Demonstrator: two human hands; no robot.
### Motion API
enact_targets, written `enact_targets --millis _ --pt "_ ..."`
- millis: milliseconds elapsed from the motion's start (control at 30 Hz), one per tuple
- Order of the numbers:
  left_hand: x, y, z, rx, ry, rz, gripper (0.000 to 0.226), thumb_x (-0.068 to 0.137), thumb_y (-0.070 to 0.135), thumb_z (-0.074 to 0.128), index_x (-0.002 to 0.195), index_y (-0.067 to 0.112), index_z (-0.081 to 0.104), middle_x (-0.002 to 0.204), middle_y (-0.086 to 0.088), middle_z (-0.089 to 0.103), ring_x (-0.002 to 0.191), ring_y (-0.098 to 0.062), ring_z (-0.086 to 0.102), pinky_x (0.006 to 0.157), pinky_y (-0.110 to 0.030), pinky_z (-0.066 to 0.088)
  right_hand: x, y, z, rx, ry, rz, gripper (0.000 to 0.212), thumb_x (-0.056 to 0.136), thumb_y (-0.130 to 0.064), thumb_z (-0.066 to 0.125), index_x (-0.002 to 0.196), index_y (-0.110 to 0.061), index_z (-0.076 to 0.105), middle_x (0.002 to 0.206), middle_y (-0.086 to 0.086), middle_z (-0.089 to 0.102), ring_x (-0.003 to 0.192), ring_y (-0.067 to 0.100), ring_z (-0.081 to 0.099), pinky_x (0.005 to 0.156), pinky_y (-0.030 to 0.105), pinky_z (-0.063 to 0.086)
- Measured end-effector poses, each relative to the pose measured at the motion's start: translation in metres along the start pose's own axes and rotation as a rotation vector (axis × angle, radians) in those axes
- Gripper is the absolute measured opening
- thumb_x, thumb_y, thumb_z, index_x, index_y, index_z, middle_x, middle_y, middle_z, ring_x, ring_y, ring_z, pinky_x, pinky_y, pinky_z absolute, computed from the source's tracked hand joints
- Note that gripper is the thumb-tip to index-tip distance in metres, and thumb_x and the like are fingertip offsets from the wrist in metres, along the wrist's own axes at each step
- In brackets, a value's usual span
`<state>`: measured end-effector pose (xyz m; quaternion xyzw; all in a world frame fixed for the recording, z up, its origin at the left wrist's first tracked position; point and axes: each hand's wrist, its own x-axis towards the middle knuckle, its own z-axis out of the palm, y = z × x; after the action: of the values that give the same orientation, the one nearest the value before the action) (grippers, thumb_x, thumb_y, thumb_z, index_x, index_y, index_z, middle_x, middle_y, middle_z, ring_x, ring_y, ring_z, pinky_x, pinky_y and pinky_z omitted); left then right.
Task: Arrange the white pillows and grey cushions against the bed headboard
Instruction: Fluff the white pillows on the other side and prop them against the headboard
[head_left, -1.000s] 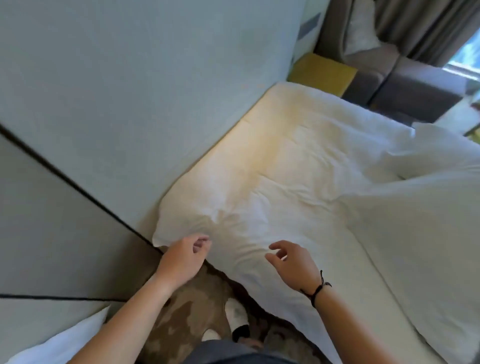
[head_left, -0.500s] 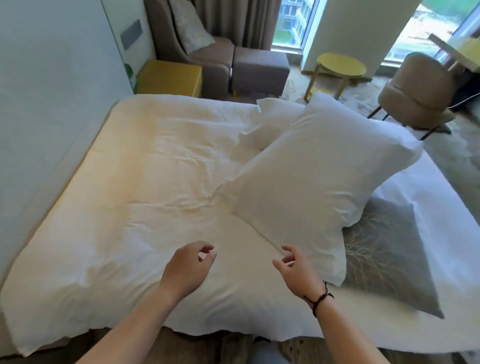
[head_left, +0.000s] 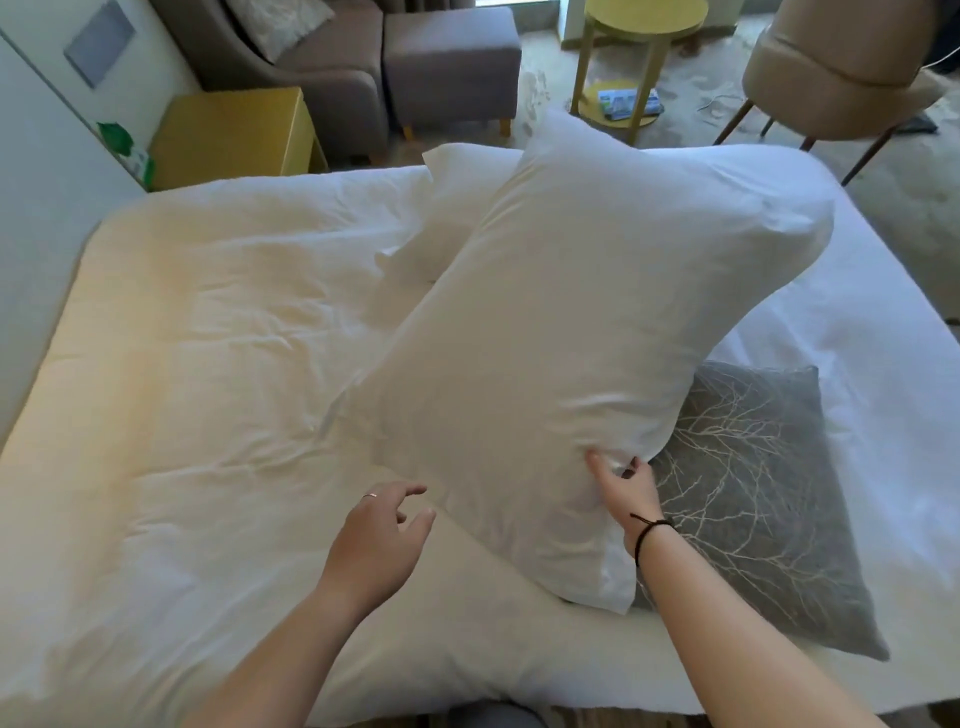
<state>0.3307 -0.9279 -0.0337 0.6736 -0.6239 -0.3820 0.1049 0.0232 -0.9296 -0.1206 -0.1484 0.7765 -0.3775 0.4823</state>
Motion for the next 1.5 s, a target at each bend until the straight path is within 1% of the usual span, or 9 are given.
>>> enact_targets --millis 200,400,633,867,1000,1133,1300,1367,1500 --pt "0.012 0.015 -0.003 0.059 -0.005 -0.028 0.03 0.091 0.039 0.061 0.121 0.037 0.061 0.117 0.016 0.056 0.096 -0.001 0.06 0.083 -0.032 0.051 0.038 -0.013 0.002 0.302 0.062 0.201 0.097 0.063 -0.057 0.083 0.138 -0.012 0.042 0.125 0.001 0.054 0.116 0.025 0.054 0.106 0.048 0.043" --pt "0.012 0.022 -0.001 0.094 -0.019 -0.025 0.03 0.091 0.04 0.062 0.121 0.038 0.06 0.115 0.021 0.059 0.092 0.001 0.06 0.079 -0.028 0.049 0.064 -0.025 -0.003 0.361 0.038 0.268 0.03 0.078 -0.031 0.08 0.09 -0.01 0.064 0.109 0.018 0.068 0.085 0.028 0.065 0.088 0.045 0.055" --pt "0.016 0.04 -0.002 0.103 -0.058 0.002 0.032 0.091 0.046 0.06 0.122 0.039 0.059 0.109 0.022 0.061 0.091 0.001 0.06 0.084 -0.035 0.053 0.034 -0.034 0.009 0.039 0.093 -0.016 0.027 0.084 -0.014 0.068 0.077 0.011 0.062 0.078 0.026 0.067 0.069 0.026 0.057 0.064 0.036 0.046" --pt "0.011 0.069 -0.024 0.421 0.019 0.405 0.079 0.082 0.06 0.059 0.15 0.036 0.028 0.151 0.006 0.039 0.138 -0.019 0.037 0.107 -0.037 0.04 -0.09 -0.089 0.083 -0.046 -0.113 -0.354 0.04 0.083 -0.018 0.066 0.05 -0.021 0.045 0.047 -0.01 0.038 0.047 0.008 0.036 0.048 0.027 0.032" --pt "0.006 0.068 -0.063 0.491 0.338 0.436 0.08 0.075 0.038 0.07 0.146 0.013 0.043 0.145 -0.014 0.05 0.132 -0.037 0.047 0.103 -0.053 0.042 -0.166 -0.121 0.157 0.014 -0.192 -0.509 0.041 0.083 -0.022 0.061 0.046 -0.029 0.045 0.039 -0.015 0.038 0.04 0.003 0.034 0.041 0.018 0.027" --pt "0.025 0.018 -0.127 0.55 0.537 0.434 0.048 0.081 0.023 0.057 0.128 0.013 0.058 0.121 -0.008 0.066 0.113 -0.031 0.061 0.092 -0.047 0.046 -0.202 -0.132 0.224 0.041 -0.221 -0.504 0.035 0.074 -0.026 0.062 0.045 -0.024 0.042 0.046 -0.013 0.038 0.047 0.006 0.036 0.046 0.032 0.034" --pt "0.068 -0.042 -0.152 0.667 0.279 0.367 0.013 0.077 0.017 0.065 0.089 0.021 0.07 0.086 -0.001 0.07 0.089 -0.029 0.066 0.081 -0.041 0.044 -0.189 -0.117 0.273 -0.287 -0.218 -0.35 0.035 0.085 -0.018 0.062 0.052 -0.014 0.05 0.058 0.004 0.048 0.059 0.019 0.046 0.061 0.038 0.046" --pt "0.08 -0.064 -0.147 0.714 0.237 0.402 0.014 0.078 0.014 0.065 0.09 0.021 0.069 0.085 -0.003 0.07 0.087 -0.03 0.066 0.079 -0.043 0.046 -0.189 -0.107 0.268 -0.474 -0.271 -0.415 0.01 0.085 -0.016 0.062 0.079 -0.013 0.069 0.075 0.001 0.065 0.073 0.017 0.06 0.076 0.038 0.054" --pt "0.088 -0.087 -0.138 0.638 0.344 0.518 0.021 0.077 0.007 0.058 0.093 0.016 0.069 0.086 -0.004 0.07 0.084 -0.032 0.064 0.077 -0.044 0.046 -0.193 -0.09 0.226 -0.892 -0.217 -0.847 0.056 0.076 -0.024 0.068 0.128 -0.031 0.049 0.121 -0.005 0.057 0.109 0.015 0.053 0.095 0.03 0.046"
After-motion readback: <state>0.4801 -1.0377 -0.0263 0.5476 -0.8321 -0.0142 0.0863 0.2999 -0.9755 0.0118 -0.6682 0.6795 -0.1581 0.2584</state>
